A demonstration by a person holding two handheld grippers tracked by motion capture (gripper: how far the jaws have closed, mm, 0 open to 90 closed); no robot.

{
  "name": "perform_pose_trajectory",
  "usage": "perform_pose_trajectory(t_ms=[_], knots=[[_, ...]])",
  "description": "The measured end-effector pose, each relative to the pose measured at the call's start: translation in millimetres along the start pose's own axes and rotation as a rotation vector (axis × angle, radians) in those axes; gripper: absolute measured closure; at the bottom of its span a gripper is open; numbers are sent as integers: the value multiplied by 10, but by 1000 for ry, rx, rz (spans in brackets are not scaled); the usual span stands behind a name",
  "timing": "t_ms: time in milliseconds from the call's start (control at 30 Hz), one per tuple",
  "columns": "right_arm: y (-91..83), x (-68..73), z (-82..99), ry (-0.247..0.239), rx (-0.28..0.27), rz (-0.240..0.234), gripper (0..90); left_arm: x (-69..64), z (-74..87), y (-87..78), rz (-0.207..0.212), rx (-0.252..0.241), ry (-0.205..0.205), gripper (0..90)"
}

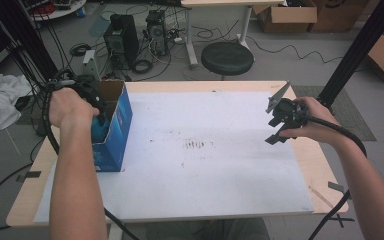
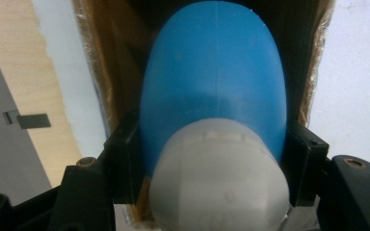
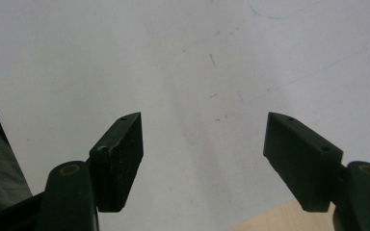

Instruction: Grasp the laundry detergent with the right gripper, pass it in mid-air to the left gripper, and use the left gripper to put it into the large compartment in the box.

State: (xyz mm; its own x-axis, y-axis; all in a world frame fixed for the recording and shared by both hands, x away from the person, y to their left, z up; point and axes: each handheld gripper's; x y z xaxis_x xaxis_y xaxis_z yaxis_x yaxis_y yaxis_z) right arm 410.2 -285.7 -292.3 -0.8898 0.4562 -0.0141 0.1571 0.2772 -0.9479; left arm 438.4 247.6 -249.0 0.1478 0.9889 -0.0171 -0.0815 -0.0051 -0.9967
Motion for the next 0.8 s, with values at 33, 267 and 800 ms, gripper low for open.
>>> perform_pose_trajectory(t_ms=[33, 267, 800], knots=[[1, -1, 1, -2, -1, 0, 306, -5, -3, 16, 2, 2, -1, 384], [4, -1, -6, 0, -1, 0, 306, -11, -13, 71, -2, 7, -1, 384], [36, 19, -37, -9, 1, -6, 306, 7, -6, 228, -3, 25, -10, 383]])
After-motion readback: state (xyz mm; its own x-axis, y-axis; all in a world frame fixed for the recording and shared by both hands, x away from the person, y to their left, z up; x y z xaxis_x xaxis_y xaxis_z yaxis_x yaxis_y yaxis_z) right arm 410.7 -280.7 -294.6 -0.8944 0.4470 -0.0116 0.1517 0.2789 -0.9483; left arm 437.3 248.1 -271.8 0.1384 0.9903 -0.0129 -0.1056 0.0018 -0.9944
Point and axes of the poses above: each handheld gripper's, and its own axes: y roughly forward along the jaws, z roughly out of its underside, x roughly to its left, and after that the axes turned 7 degrees about y, right-handed
